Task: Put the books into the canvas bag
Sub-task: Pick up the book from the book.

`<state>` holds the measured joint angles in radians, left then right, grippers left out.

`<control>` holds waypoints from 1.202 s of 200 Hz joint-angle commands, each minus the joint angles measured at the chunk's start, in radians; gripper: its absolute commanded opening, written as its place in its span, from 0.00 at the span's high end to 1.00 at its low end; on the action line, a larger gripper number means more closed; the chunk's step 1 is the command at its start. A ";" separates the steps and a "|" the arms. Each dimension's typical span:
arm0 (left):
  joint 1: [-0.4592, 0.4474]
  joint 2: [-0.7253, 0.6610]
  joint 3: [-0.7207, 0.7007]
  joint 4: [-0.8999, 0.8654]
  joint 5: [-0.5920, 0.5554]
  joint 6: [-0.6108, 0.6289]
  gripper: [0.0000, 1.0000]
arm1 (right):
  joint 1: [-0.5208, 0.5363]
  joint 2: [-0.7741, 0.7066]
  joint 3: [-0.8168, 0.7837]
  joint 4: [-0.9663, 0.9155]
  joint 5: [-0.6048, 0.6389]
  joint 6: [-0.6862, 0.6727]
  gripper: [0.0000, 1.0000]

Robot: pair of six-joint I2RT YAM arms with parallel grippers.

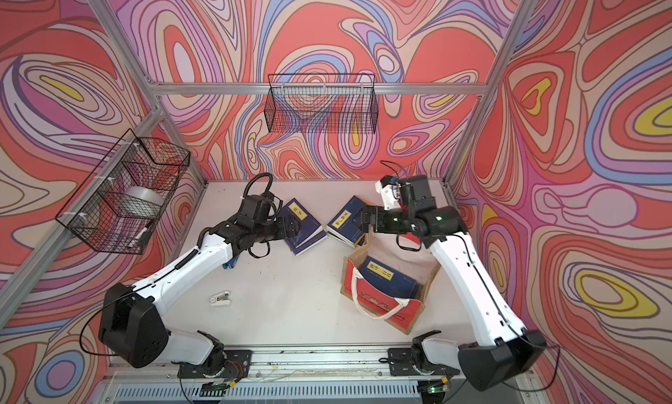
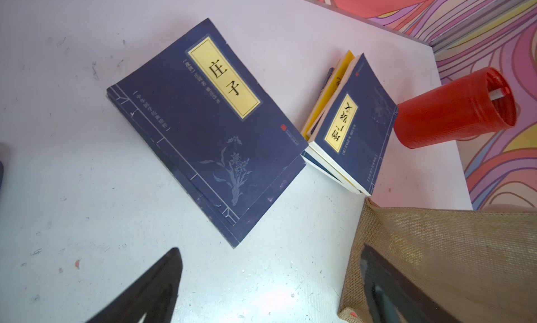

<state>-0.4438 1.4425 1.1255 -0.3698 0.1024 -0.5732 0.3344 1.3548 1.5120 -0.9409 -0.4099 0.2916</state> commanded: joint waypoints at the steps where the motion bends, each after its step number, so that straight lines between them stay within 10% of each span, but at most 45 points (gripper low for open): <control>1: 0.037 0.017 -0.037 0.070 0.039 -0.036 0.02 | 0.069 0.155 0.089 0.121 0.038 0.014 0.02; 124: 0.180 0.185 -0.129 0.316 0.214 -0.170 0.01 | 0.132 1.179 1.023 -0.110 0.076 0.013 0.02; 171: 0.185 0.229 -0.142 0.363 0.229 -0.201 0.02 | 0.162 1.167 0.904 -0.043 0.029 0.007 0.06; 240: 0.207 0.279 -0.169 0.448 0.260 -0.243 0.03 | 0.207 1.111 0.830 0.001 0.049 0.006 0.52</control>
<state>-0.2478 1.6985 0.9680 0.0299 0.3424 -0.7914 0.5232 2.5343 2.3520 -0.9714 -0.3733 0.3061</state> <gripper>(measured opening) 0.969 0.560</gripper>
